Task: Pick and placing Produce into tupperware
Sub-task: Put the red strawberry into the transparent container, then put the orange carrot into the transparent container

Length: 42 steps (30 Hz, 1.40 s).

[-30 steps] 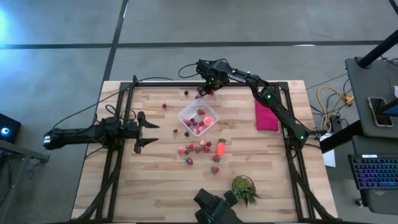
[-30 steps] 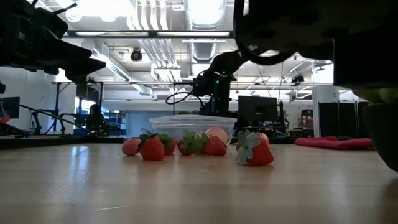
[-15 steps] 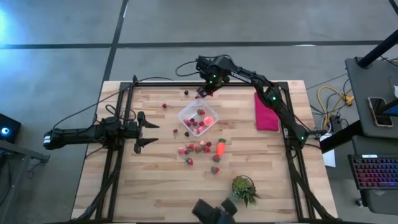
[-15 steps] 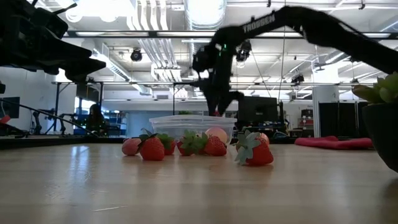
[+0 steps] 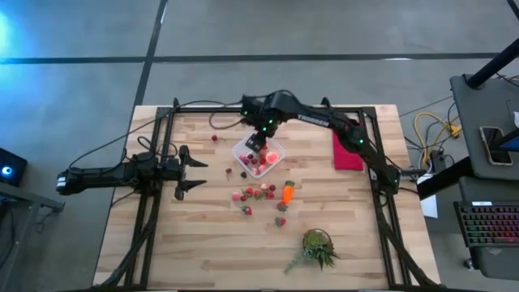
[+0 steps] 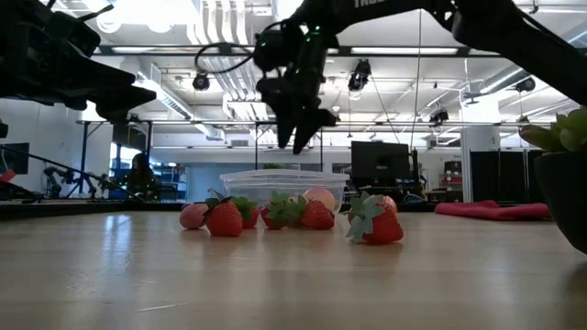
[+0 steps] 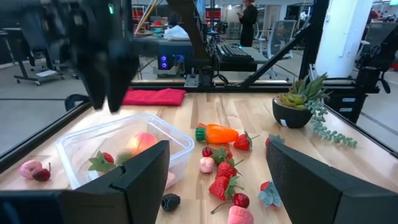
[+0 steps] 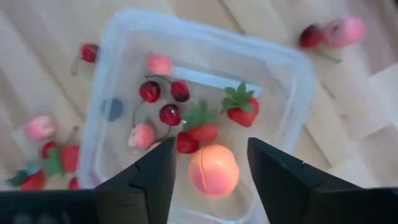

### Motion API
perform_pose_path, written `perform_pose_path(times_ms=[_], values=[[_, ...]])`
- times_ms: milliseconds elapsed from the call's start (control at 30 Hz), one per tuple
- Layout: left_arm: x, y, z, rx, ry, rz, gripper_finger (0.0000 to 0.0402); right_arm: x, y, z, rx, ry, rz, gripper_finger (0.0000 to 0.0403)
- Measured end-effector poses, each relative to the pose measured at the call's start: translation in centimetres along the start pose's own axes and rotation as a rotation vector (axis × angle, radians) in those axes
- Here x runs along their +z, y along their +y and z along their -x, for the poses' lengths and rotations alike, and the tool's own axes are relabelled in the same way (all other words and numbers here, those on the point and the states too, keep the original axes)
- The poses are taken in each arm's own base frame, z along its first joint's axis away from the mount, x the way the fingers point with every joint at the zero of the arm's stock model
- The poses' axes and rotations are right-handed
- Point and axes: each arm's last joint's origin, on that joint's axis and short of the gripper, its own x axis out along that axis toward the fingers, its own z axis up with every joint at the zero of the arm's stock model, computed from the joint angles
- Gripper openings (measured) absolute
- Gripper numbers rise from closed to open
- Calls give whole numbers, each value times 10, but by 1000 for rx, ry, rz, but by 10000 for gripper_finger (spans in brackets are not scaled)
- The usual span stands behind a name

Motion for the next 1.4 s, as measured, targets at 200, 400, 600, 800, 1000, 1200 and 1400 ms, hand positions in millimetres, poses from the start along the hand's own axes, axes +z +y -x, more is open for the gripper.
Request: perform_pose_path(times_ms=[200,400,600,800,1000,1200,1400], values=[[0,0,0,0,0,0,255,-5,11,-17,-10,60,-22,224],[0,0,0,0,0,0,255,-25,20,5,-74,160,-48,237],[0,0,0,1,1,0,255,-49,34,28,-126,196,-140,234],[-1,0,-1,0,13,1,255,-86,60,49,-184,155,-195,233],[-1,0,-1,0,13,1,255,-132,81,51,-213,158,-352,233],[-1,0,-1,0,14,1,255,-176,106,32,-151,86,-539,231],[-1,0,-1,0,12,1,255,-209,127,7,-48,37,-693,231]])
